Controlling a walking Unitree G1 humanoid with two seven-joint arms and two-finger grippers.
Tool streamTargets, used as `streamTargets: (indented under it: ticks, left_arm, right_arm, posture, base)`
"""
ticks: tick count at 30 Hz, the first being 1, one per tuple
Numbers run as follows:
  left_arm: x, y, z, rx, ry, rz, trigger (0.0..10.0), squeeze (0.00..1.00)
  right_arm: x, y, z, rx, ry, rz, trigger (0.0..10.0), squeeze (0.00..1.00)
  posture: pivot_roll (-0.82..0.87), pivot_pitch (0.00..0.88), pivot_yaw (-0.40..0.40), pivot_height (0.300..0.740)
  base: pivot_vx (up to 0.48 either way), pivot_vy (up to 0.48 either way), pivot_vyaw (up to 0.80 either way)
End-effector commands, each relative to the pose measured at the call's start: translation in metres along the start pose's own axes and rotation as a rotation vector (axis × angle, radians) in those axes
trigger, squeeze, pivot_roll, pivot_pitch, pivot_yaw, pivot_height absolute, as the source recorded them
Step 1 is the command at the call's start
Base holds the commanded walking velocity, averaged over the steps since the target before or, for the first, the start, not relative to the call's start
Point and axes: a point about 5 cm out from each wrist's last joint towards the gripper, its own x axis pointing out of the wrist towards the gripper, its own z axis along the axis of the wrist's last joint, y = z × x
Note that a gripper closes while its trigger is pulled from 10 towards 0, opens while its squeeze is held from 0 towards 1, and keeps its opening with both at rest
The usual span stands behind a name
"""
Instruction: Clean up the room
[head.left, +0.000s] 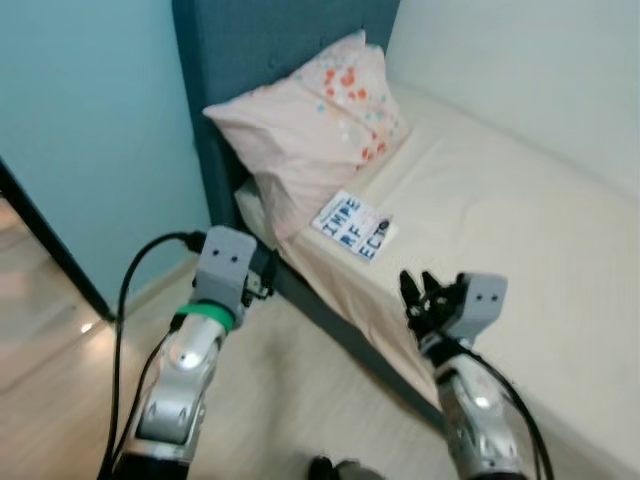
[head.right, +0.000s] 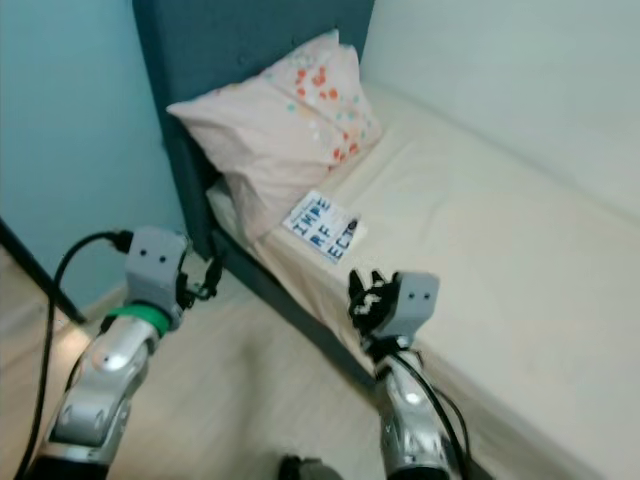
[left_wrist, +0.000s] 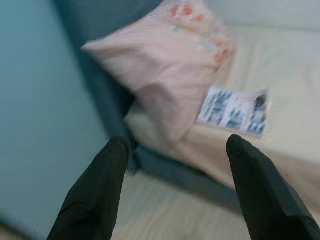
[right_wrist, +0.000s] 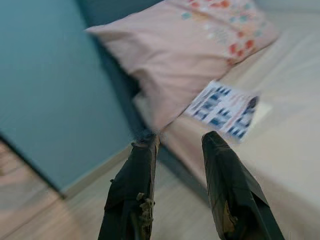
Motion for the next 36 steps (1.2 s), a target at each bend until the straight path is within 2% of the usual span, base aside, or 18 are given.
streamTargets:
  ticks: [1,4,6,8,11,13,15,17,18,19,23,27,32,34,36]
  left_arm:
    - [-0.002,-0.005,-0.005,-0.025,0.029,-0.014,10.0,0.00]
    - [-0.003,-0.006,-0.015,-0.063,0.107,-0.032,10.0,0.00]
    - [-0.003,-0.006,-0.017,-0.069,0.125,-0.039,10.0,0.00]
    - [-0.005,-0.005,-0.029,-0.064,0.188,-0.062,10.0,0.00]
    - [-0.008,-0.001,-0.045,-0.039,0.259,-0.074,10.0,0.00]
    - [-0.010,0.004,-0.057,0.050,0.281,-0.077,10.0,0.00]
    - [-0.010,0.005,-0.061,0.075,0.288,-0.079,10.0,0.00]
    - [-0.016,0.016,-0.080,0.072,0.365,-0.051,10.0,0.00]
    - [-0.016,0.016,-0.080,0.072,0.365,-0.051,10.0,0.00]
    - [-0.021,0.024,-0.094,0.070,0.421,-0.019,10.0,0.00]
    - [-0.026,0.031,-0.105,0.077,0.460,0.008,10.0,0.00]
    - [-0.047,0.038,-0.140,0.179,0.575,0.023,10.0,0.00]
    - [-0.056,0.037,-0.156,0.150,0.618,0.038,10.0,0.00]
    - [-0.063,0.038,-0.167,0.107,0.673,0.070,10.0,0.00]
    - [-0.065,0.038,-0.169,0.094,0.687,0.078,10.0,0.00]
  right_arm:
    - [-0.006,-0.010,-0.007,0.013,0.031,-0.038,10.0,0.00]
    - [-0.006,-0.011,-0.008,0.025,0.038,-0.049,10.0,0.00]
    - [-0.006,-0.012,-0.008,0.024,0.038,-0.050,10.0,0.00]
    - [-0.007,-0.013,-0.011,0.034,0.052,-0.060,10.0,0.00]
    - [-0.011,-0.018,-0.021,0.026,0.093,-0.075,10.0,0.00]
    - [-0.016,-0.022,-0.031,0.008,0.138,-0.080,10.0,0.00]
    - [-0.017,-0.023,-0.034,0.002,0.150,-0.082,10.0,0.00]
    - [-0.023,-0.027,-0.047,-0.020,0.209,-0.085,10.0,0.00]
    - [-0.023,-0.027,-0.047,-0.020,0.209,-0.085,10.0,0.00]
    - [-0.029,-0.027,-0.056,-0.030,0.252,-0.082,10.0,0.00]
    - [-0.033,-0.027,-0.065,-0.033,0.291,-0.078,10.0,0.00]
    - [-0.058,-0.031,-0.100,-0.085,0.487,-0.101,10.0,0.00]
    - [-0.067,-0.031,-0.109,-0.087,0.540,-0.107,10.0,0.00]
    - [-0.069,-0.029,-0.112,-0.085,0.555,-0.106,10.0,0.00]
    - [-0.070,-0.029,-0.113,-0.085,0.559,-0.105,10.0,0.00]
  posture:
    - [0.07,0.103,-0.028,0.740]
    - [0.07,0.103,-0.028,0.740]
    - [0.07,0.103,-0.028,0.740]
    - [0.07,0.103,-0.028,0.740]
    - [0.07,0.103,-0.028,0.740]
    - [0.07,0.101,-0.024,0.740]
    - [0.07,0.101,-0.024,0.740]
    - [0.05,0.094,-0.011,0.740]
    - [0.05,0.094,-0.011,0.740]
    - [0.05,0.094,-0.004,0.740]
    - [0.05,0.094,-0.004,0.740]
    - [0.05,0.081,-0.004,0.740]
    - [0.05,0.081,-0.004,0.740]
    - [0.04,0.079,-0.007,0.740]
    - [0.04,0.079,-0.007,0.740]
  base:
    - [0.000,0.000,-0.78]
    - [0.000,0.000,-0.78]
    - [0.000,0.000,-0.77]
    - [0.000,0.000,-0.78]
    - [0.000,0.000,-0.78]
    - [0.000,0.000,-0.78]
    - [0.000,0.000,-0.78]
    - [0.000,0.000,-0.77]
    - [0.000,0.000,-0.77]
    - [0.000,0.000,-0.78]
    - [0.000,0.000,-0.78]
    - [0.000,0.000,-0.78]
    - [0.000,0.000,-0.78]
    - [0.000,0.000,-0.78]
    - [0.000,0.000,-0.78]
